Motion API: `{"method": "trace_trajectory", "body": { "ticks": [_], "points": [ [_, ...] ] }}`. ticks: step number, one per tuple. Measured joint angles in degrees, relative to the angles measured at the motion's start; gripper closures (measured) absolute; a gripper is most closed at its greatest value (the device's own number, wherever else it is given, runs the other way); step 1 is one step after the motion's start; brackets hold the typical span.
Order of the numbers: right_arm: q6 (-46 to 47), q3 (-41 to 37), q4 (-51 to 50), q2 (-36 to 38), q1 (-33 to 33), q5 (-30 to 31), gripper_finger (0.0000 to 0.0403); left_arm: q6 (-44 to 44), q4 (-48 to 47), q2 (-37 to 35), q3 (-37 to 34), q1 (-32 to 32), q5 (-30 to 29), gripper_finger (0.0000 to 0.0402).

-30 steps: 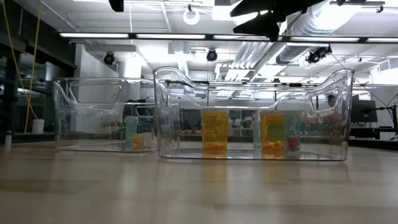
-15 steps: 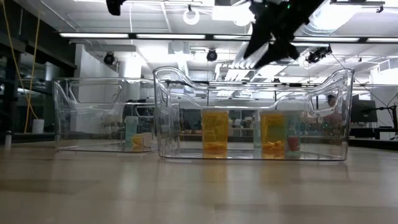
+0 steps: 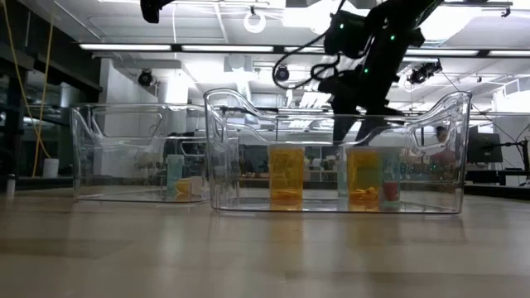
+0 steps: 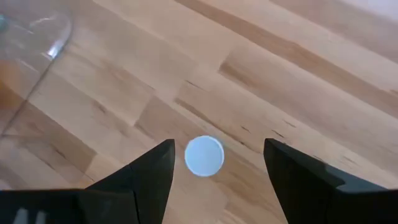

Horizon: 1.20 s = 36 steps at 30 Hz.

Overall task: Pick and place medicine bottles into bin by pill shape (circle, oval)
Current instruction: Put the top blue tablet bottle into the left transparent bin

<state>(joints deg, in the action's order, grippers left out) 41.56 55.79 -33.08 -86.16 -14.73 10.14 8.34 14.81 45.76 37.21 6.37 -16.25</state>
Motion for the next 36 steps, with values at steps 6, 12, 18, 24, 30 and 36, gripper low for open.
{"method": "trace_trajectory", "body": {
  "ticks": [6, 12, 18, 24, 30, 36],
  "points": [
    [1.05, 0.00, 1.91, -3.20, 0.06, -1.51, 0.0163, 0.00, -0.07, 0.00, 0.00, 0.00, 0.00, 0.0186],
    [2.14, 0.00, 2.89, -6.20, 0.19, -1.86, 0.0163, 0.01, -0.50, 0.00, 0.00, 0.00, -0.29, 0.0186],
    [2.12, -0.03, 3.12, -6.94, 0.21, -1.40, 0.0163, 0.01, -0.50, 0.00, 0.00, 0.02, -1.21, 0.0186],
    [2.09, -0.03, 2.91, -6.94, 0.21, -1.18, 0.0203, 0.00, -0.69, 0.00, 0.00, 0.00, -1.76, 0.0186],
    [1.94, -0.03, 2.91, -6.94, 0.21, -1.17, 0.0265, 0.01, -1.79, 0.00, 0.00, 0.01, -3.29, 0.0186],
    [-0.18, -0.05, 3.25, -4.73, 0.21, -2.70, 0.0307, 0.02, -1.75, 0.00, 0.00, 0.00, -3.28, 0.0186]
  ]
}}
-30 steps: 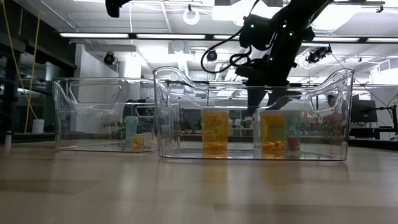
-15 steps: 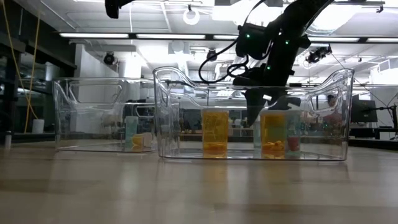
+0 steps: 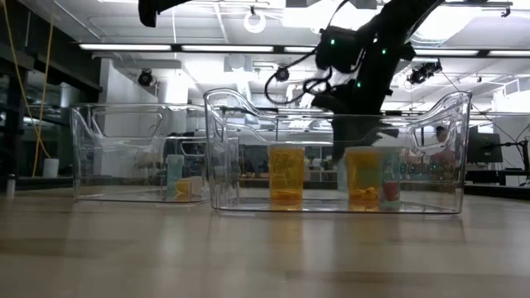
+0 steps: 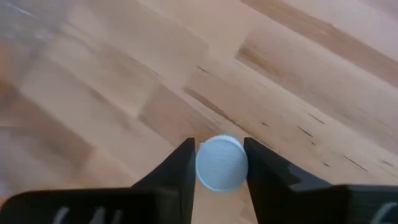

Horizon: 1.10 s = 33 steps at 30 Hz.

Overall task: Pick and place medicine bottles into bin by pill shape (circle, oval)
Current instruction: Put the top blue tablet bottle into the left transparent bin

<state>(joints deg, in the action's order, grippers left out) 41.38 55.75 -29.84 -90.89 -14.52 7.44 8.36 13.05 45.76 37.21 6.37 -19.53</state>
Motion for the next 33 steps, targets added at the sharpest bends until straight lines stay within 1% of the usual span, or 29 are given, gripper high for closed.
{"method": "trace_trajectory", "body": {
  "ticks": [3, 8, 13, 17, 21, 25, 28, 33],
  "points": [
    [-2.27, 0.00, 4.02, 4.15, 0.00, -0.73, 0.0314, 0.00, 0.01, 0.00, 0.00, 0.00, -0.20, 0.0186],
    [-8.64, 0.00, 16.40, 12.19, 0.79, -4.28, 0.0312, 1.90, 0.03, 0.00, 0.00, 0.01, -0.20, 0.0186],
    [-15.59, 0.00, 24.94, 19.87, 4.61, -4.67, 0.0311, 4.13, 0.47, 0.00, 0.00, 0.02, 2.33, 0.0186],
    [-20.54, 0.00, 28.73, 24.71, 9.47, -4.46, 0.0311, 4.58, 0.38, -0.02, -0.02, -0.04, 5.56, 0.0186],
    [-24.18, 0.00, 33.02, 26.86, 14.81, -2.63, 0.0311, 6.58, 0.43, -0.01, -0.02, -0.07, 7.99, 0.0186],
    [-27.44, 0.00, 37.07, 26.97, 18.45, 0.72, 0.0311, 8.58, 0.46, -0.02, -0.02, -0.07, 10.39, 0.0186],
    [-27.94, 0.00, 37.85, 26.93, 19.25, 1.18, 0.0311, 8.63, 0.46, -0.02, -0.02, -0.07, 11.39, 0.0186],
    [-27.36, 0.00, 37.82, 26.93, 19.19, 1.26, 0.0311, 8.63, 0.46, -0.02, -0.02, -0.07, 11.37, 0.0186]
  ]
}}
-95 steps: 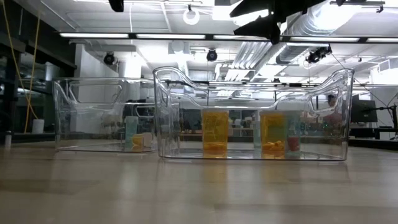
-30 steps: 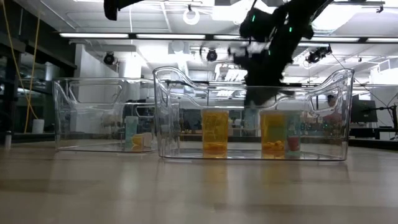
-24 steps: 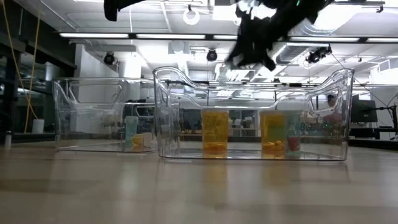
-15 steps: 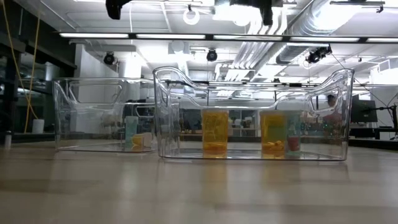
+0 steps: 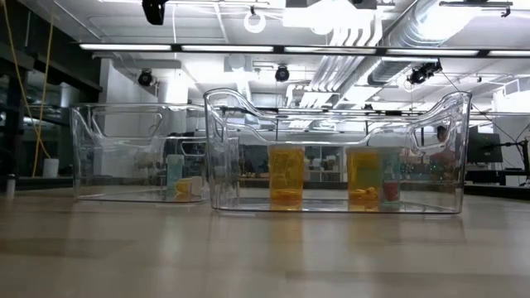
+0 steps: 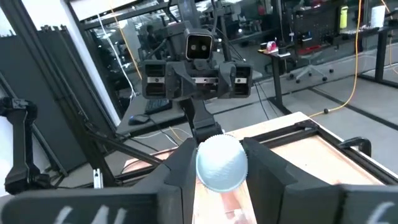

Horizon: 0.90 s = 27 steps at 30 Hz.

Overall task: Pick and place medicine bottles into bin by pill shape (circle, oval)
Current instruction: Put the top blue tablet bottle into the left transparent bin

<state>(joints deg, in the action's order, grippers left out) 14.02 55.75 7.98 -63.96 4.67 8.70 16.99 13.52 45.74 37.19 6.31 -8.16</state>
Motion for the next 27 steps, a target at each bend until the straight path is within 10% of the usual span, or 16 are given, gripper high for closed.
{"method": "trace_trajectory", "body": {
  "ticks": [9, 27],
  "points": [
    [2.40, 0.08, 1.93, -2.37, -0.14, 1.38, 0.0311, 2.40, 1.77, 0.00, 0.00, 0.00, 0.02, 0.0186],
    [-3.82, 20.04, -8.71, -38.92, -8.57, -5.87, 0.0285, 2.53, 16.92, -0.98, 0.00, -0.04, 6.45, 0.0186]
  ]
}}
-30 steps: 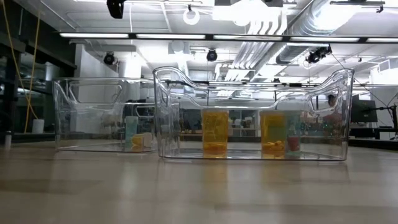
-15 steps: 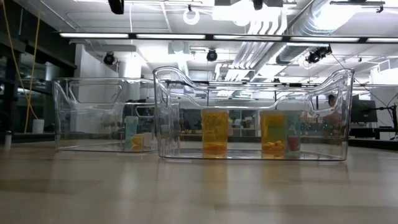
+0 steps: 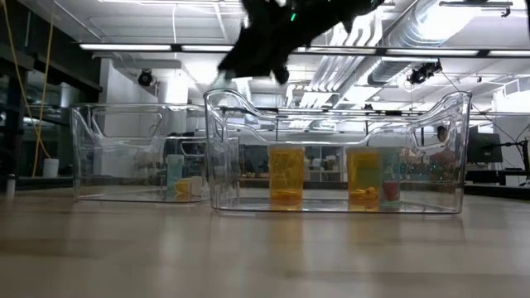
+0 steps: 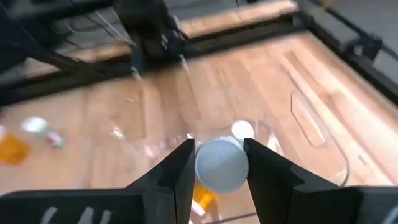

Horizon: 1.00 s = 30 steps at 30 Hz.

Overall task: Pick and place medicine bottles into bin by pill shape (circle, oval)
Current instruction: Put the top blue tablet bottle into the left transparent bin

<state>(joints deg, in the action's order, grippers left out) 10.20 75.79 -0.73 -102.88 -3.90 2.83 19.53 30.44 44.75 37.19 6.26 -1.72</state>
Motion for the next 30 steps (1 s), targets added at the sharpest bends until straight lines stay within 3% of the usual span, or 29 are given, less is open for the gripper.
{"method": "trace_trajectory", "body": {
  "ticks": [10, 24, 30],
  "points": [
    [1.09, 1.29, -0.35, -9.08, -1.84, -2.44, 0.0284, -0.04, -0.62, -0.07, 0.00, 0.00, -0.12, 0.0186],
    [-6.25, 1.34, -0.55, -9.41, -1.84, -3.32, 0.0283, -1.23, -0.62, -0.04, 0.00, 0.00, -0.22, 0.0186],
    [-6.21, 1.34, -0.57, -9.41, -1.84, -3.30, 0.0250, -1.24, -0.62, -0.04, 0.00, 0.00, -0.21, 0.0186]
  ]
}}
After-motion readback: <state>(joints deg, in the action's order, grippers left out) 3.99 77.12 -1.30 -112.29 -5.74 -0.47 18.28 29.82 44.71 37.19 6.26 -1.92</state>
